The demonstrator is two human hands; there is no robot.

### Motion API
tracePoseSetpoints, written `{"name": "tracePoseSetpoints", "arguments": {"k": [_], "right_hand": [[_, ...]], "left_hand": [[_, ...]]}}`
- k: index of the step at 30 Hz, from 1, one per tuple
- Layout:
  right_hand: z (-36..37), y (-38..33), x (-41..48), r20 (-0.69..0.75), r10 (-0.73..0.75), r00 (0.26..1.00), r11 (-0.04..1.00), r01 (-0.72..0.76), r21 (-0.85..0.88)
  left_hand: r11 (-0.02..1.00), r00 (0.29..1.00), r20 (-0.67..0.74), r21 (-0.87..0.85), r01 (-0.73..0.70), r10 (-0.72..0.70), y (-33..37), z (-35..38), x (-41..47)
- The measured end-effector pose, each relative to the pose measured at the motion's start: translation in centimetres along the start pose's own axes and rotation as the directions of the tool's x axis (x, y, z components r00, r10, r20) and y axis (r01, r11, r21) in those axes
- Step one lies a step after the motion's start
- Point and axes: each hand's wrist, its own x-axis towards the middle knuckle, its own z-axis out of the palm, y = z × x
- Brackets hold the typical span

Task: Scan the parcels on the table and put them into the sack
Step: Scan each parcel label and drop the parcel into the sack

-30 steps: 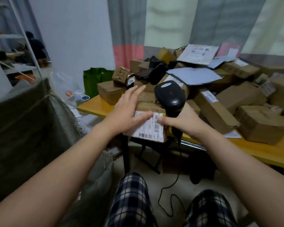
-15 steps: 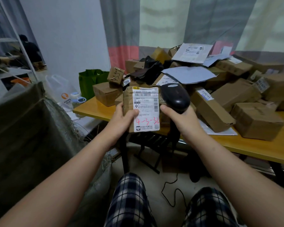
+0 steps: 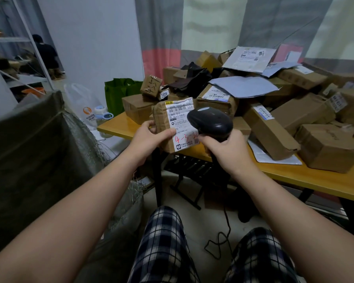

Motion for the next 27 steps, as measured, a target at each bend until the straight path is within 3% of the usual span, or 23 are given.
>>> {"name": "tracePoseSetpoints", "arguments": {"k": [5, 18, 27], "right_hand": [[0.3, -0.5, -0.4, -0.002, -0.005, 1.0, 0.996, 0.004, -0.089], [0.4, -1.2, -0.8, 0.036, 0.007, 0.999, 0.997, -0.004, -0.071], [0.4, -1.3, -1.3, 0.112, -0.015, 0.994, 0.996, 0.005, 0.091]], "left_hand": [[1.0, 1.0, -0.015, 0.007, 0.02, -0.019, -0.1, 0.0, 0.4], [0.999, 0.999, -0.032, 0.038, 0.029, -0.028, -0.5, -0.1, 1.0], [0.999, 0.999, -0.018, 0.032, -0.04, 0.041, -0.1, -0.2, -0.5]]}}
